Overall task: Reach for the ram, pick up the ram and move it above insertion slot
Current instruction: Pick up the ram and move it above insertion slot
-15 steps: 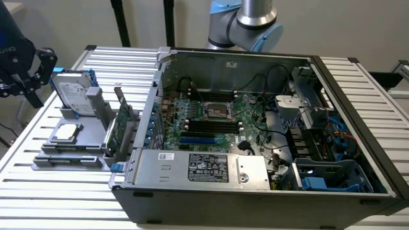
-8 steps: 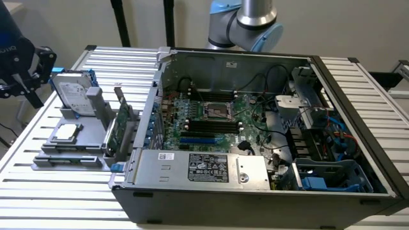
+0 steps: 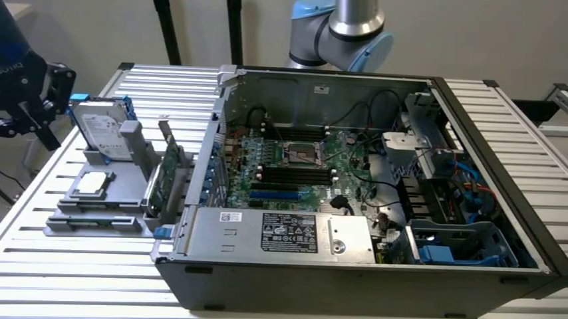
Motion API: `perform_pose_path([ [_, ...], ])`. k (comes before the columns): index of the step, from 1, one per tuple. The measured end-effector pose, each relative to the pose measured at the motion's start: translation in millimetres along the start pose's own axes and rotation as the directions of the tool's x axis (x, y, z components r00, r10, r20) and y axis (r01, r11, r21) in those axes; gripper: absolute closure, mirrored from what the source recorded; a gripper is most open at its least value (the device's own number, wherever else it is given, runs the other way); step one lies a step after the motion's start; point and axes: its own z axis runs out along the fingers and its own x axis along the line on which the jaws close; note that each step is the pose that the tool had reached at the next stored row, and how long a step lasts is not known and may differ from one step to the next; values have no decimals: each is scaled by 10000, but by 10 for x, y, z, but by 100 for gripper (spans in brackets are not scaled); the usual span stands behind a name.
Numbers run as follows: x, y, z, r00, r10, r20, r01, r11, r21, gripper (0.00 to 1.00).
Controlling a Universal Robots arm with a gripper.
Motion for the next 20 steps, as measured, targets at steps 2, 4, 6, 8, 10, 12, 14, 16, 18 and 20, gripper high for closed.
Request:
perform_pose_path([
  [2, 0, 0, 0, 9994, -360, -14, 360, 9994, 0, 89],
  [4, 0, 0, 0, 9974, -718, -27, 718, 9974, 0, 89],
  [6, 0, 0, 0, 9942, -1077, -40, 1077, 9942, 1, 89],
  [8, 0, 0, 1, 9896, -1440, -53, 1440, 9896, 1, 89],
  [10, 0, -1, 3, 9838, -1794, -64, 1794, 9838, 4, 89],
  [12, 0, 0, 6, 9763, -2162, -74, 2162, 9763, 12, 89],
  [14, 0, -1, 9, 9679, -2511, -84, 2511, 9680, 18, 89],
  [16, 0, -1, 13, 9582, -2858, -93, 2859, 9583, 27, 89],
  [18, 0, -1, 17, 9473, -3201, -102, 3202, 9474, 35, 89],
  [20, 0, -1, 22, 9346, -3555, -111, 3555, 9347, 44, 89],
])
